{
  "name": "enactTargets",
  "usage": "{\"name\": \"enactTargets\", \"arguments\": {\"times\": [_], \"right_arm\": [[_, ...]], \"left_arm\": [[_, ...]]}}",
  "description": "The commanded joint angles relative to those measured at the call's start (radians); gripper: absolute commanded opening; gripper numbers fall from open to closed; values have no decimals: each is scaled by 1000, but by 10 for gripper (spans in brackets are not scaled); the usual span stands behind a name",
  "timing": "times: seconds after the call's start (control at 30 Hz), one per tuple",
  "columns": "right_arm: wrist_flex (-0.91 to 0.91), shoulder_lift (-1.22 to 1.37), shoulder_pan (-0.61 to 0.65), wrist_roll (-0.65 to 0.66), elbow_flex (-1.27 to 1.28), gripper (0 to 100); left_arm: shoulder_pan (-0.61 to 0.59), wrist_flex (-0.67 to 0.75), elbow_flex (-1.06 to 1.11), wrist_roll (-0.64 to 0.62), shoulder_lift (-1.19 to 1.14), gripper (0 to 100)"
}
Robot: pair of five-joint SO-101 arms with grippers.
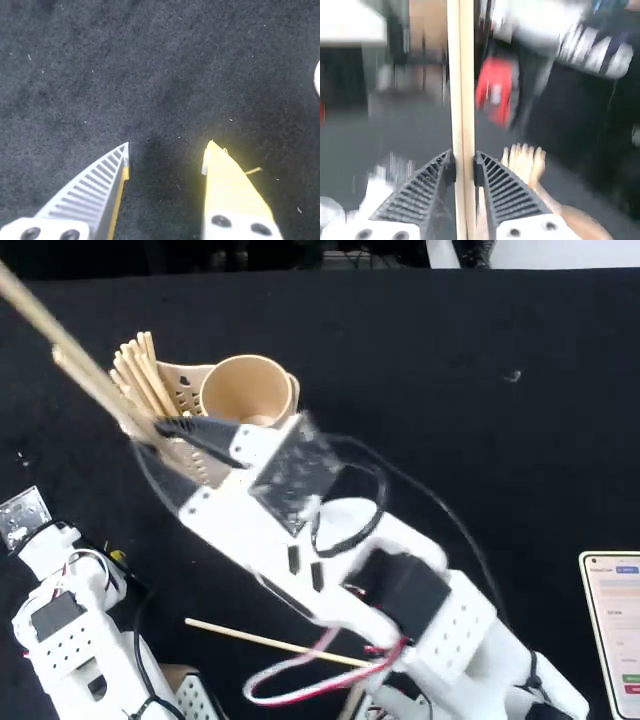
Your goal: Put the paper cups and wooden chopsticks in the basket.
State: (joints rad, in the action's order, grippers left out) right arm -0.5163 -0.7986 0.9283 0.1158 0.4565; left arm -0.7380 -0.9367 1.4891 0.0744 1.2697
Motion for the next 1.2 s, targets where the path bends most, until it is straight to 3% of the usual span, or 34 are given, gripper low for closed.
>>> {"name": "enactTargets", "arguments": {"times": [0.0, 0.13, 0.23, 0.6, 0.67, 0.83, 1.0, 1.17], "right_arm": [[367, 104, -11, -48, 27, 11], [609, 231, -58, -35, 59, 11], [686, 331, -118, -34, 51, 11], [717, 492, -161, -35, 61, 13], [675, 504, -161, -37, 58, 38], [520, 483, -155, -40, 51, 213], [353, 329, -157, -41, 59, 215], [-41, 68, -153, -43, 59, 215]], "left_arm": [[8, 20, -10, 3, 15, 242], [8, 20, -10, 3, 15, 242], [7, 20, -10, 3, 15, 242], [8, 20, -10, 3, 15, 242], [8, 20, -10, 5, 15, 242], [7, 20, -10, 5, 15, 242], [8, 20, -10, 5, 15, 242], [8, 20, -10, 5, 15, 242]]}}
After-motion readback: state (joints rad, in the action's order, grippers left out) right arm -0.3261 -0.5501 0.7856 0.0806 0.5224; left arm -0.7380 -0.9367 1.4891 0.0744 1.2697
